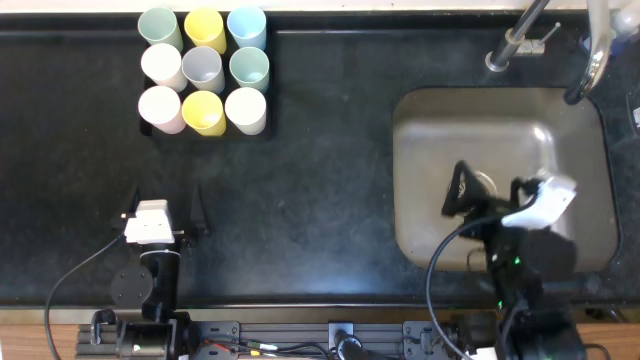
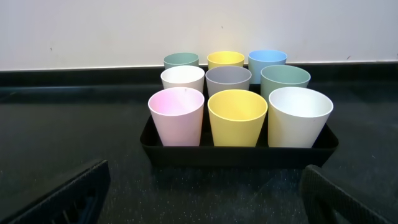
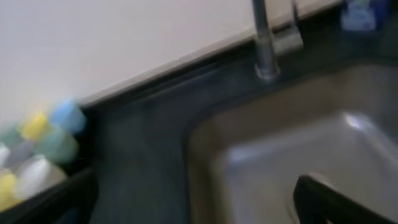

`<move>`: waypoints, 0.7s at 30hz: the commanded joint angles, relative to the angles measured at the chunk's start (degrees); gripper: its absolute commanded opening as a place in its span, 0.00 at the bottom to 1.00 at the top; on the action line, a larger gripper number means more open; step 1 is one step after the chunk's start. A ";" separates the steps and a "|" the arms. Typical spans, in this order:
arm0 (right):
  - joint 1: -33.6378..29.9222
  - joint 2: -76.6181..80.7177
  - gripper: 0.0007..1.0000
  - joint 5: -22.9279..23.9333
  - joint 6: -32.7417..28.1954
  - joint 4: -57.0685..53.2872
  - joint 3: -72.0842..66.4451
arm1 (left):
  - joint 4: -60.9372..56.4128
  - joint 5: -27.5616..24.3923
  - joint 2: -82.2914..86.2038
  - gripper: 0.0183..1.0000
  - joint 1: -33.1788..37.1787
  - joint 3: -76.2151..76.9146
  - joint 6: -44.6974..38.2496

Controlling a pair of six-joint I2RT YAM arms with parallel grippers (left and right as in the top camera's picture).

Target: Store Cups

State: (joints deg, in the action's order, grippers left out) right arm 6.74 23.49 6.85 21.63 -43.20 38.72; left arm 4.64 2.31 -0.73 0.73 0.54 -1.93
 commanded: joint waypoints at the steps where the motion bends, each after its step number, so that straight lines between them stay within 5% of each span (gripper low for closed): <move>1: -0.35 -5.33 1.00 0.59 -0.68 -7.21 -0.22 | 0.15 -0.28 0.57 1.00 -0.20 -0.07 -0.87; 20: 0.09 -7.32 1.00 0.59 -0.68 -21.42 -0.24 | 0.15 -0.31 0.57 1.00 -0.20 -0.07 -0.87; 21: 0.09 -7.32 0.68 0.63 -0.68 -21.44 -0.24 | 0.15 -0.28 0.57 1.00 -0.20 -0.07 -0.87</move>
State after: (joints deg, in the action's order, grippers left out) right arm 6.74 16.78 6.92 20.73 -64.79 38.26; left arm 4.64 2.31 -0.73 0.73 0.54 -1.93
